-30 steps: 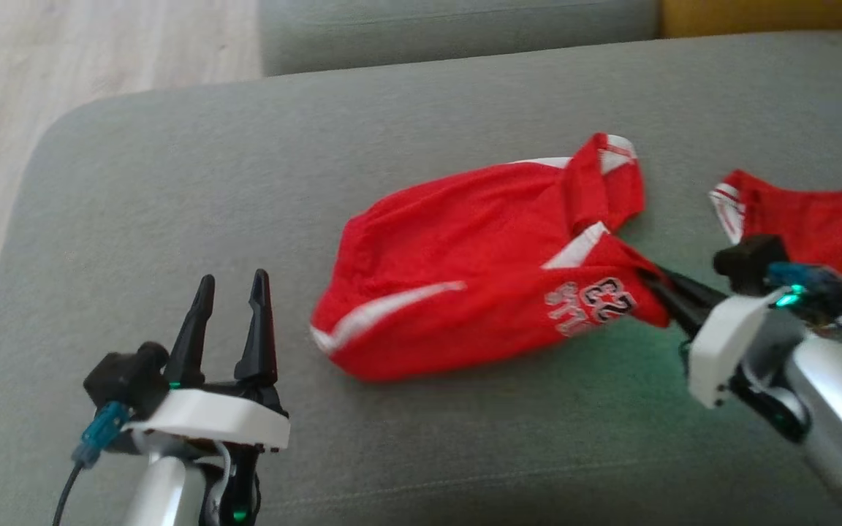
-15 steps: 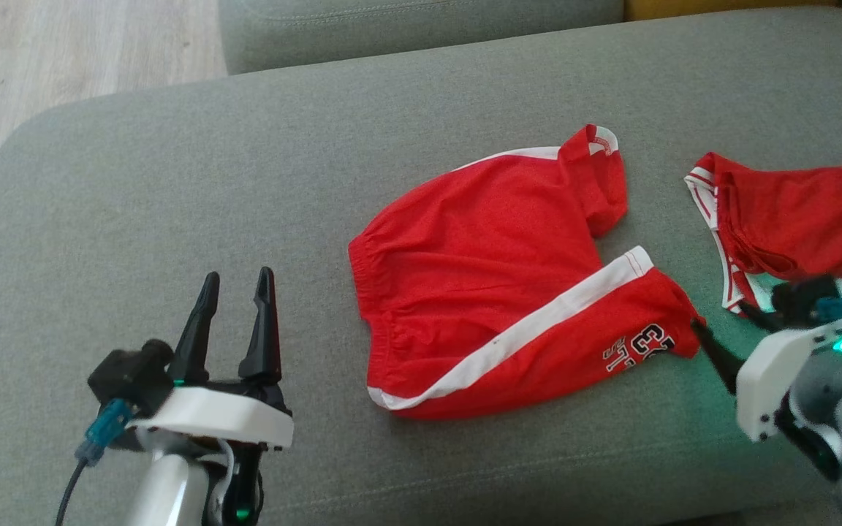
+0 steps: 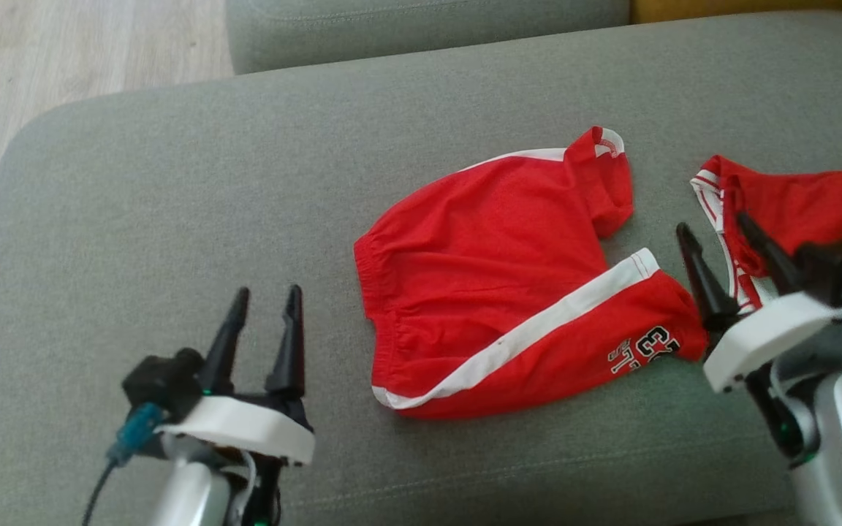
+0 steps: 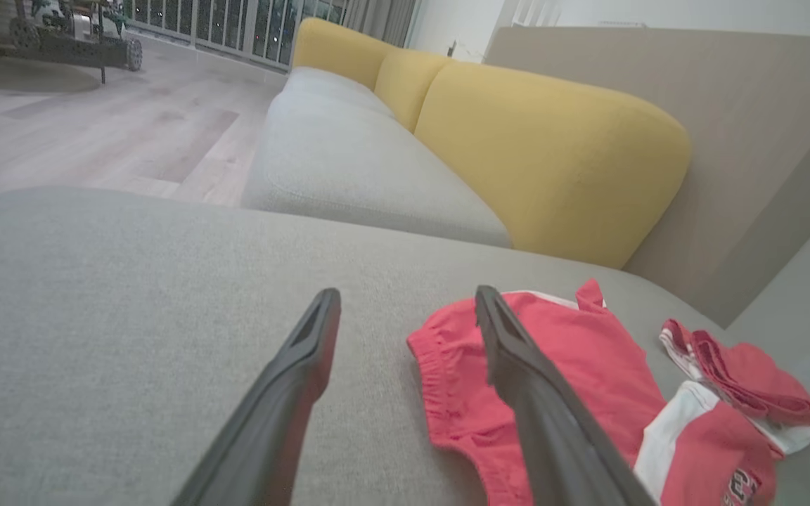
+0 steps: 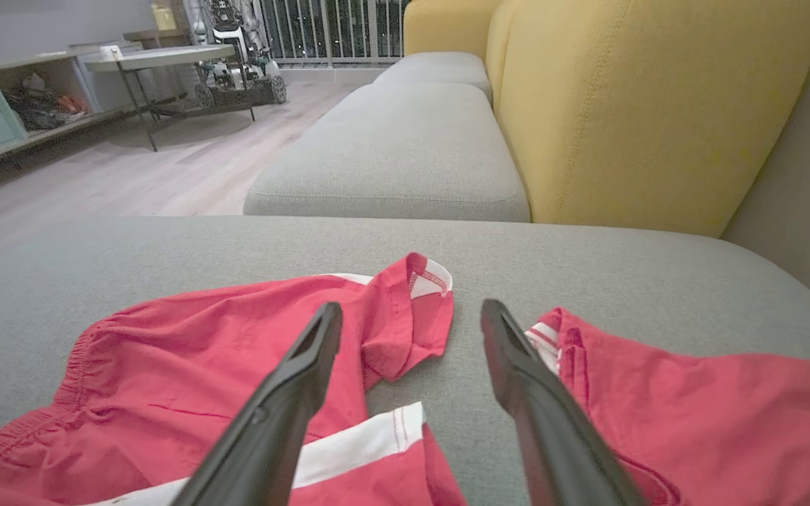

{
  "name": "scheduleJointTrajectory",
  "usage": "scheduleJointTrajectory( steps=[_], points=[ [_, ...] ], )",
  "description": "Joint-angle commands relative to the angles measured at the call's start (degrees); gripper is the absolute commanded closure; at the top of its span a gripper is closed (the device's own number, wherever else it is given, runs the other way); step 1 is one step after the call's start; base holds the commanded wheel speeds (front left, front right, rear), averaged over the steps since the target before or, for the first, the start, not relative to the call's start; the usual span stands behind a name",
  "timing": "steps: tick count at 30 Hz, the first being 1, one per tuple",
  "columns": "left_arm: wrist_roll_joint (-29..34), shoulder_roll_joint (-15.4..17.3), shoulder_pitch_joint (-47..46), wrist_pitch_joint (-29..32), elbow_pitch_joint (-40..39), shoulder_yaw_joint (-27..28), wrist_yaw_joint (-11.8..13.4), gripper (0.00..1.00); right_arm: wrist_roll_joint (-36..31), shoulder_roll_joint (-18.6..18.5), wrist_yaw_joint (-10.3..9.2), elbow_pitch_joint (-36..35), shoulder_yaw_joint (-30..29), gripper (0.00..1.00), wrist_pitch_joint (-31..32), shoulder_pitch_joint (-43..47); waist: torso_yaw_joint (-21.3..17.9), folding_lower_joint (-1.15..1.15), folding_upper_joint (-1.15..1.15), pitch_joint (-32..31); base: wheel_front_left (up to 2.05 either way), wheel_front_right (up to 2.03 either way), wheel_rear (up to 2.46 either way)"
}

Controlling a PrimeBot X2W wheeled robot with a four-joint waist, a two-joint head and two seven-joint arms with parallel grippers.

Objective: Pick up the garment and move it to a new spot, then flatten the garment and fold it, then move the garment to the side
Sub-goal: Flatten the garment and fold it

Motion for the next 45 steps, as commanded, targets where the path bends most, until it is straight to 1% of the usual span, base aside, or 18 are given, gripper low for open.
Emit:
scheduleJointTrajectory(
  steps=[1, 4, 5, 8, 11, 14, 20, 23, 29, 33, 45],
  points=[
    [-0.2, 0.2, -2.2, -0.4, -0.5, 0.5, -0.8, 0.00, -0.7, 0.9, -0.02, -2.9, 0.3, 0.00, -1.4, -0.4, 0.1, 0.00, 0.00, 0.4, 0.00, 0.00, 0.00],
    [1.4, 0.2, -1.8, -0.4, 3.2, -2.9, -2.7, 0.00, -1.4, 2.2, -0.02, -3.5, 0.0, 0.00, -2.3, -0.2, 0.0, 0.00, 0.00, 0.7, 0.00, 0.00, 0.00],
    [1.4, 0.2, -1.8, -0.4, 3.2, -2.9, -2.7, 0.00, -1.4, 2.2, -0.02, -3.5, 0.0, 0.00, -2.3, -0.2, 0.0, 0.00, 0.00, 0.7, 0.00, 0.00, 0.00],
    [4.3, 0.6, -1.8, -0.4, 8.0, -6.1, -4.5, 0.00, -2.0, 2.9, -0.02, -3.6, -0.5, 0.00, -2.7, -0.4, -0.2, 0.00, 0.00, 1.0, 0.00, 0.00, 0.00],
    [6.0, 1.7, -2.2, -0.4, 12.6, -8.4, -5.3, 0.00, -2.5, 3.3, -0.02, -3.4, -1.1, 0.00, -2.9, -0.7, -0.6, 0.00, 0.00, 1.2, 0.00, 0.00, 0.00],
    [5.3, 1.9, -2.9, -0.4, 15.1, -9.5, -5.9, 0.00, -2.8, 3.5, -0.02, -3.1, -1.3, 0.00, -3.0, -0.8, -0.9, 0.00, 0.00, 1.3, 0.00, 0.00, 0.00],
    [3.8, 2.6, -4.7, -0.4, 16.5, -11.5, -6.3, 0.00, -3.3, 3.9, -0.02, -2.6, -1.8, 0.00, -3.0, -1.0, -1.5, 0.00, 0.00, 1.8, 0.00, 0.00, 0.00],
    [1.0, 3.5, -5.9, -0.4, 16.9, -15.3, -6.3, 0.00, -3.5, 4.0, -0.02, -2.5, -1.8, 0.00, -3.0, -1.2, -1.8, 0.00, 0.00, 2.1, 0.00, 0.00, 0.00],
    [-3.7, 5.9, -8.1, -0.4, 17.7, -20.1, -6.3, 0.00, -3.7, 4.0, -0.02, -2.3, -1.9, 0.00, -2.9, -1.6, -2.2, 0.00, 0.00, 2.3, 0.00, 0.00, 0.00],
    [-4.9, 7.3, -9.0, -0.4, 18.3, -21.5, -6.3, 0.00, -3.9, 4.0, -0.02, -2.3, -2.1, 0.00, -2.9, -1.7, -2.4, 0.00, 0.00, 2.3, 0.00, 0.00, 0.00],
    [-8.2, 8.9, -11.7, -0.4, 21.2, -27.0, -6.3, 0.00, -4.2, 3.8, -0.02, -2.5, -2.0, 0.00, -2.4, -2.1, -2.6, 0.00, 0.00, 2.7, 0.00, 0.00, 0.00]
  ],
)
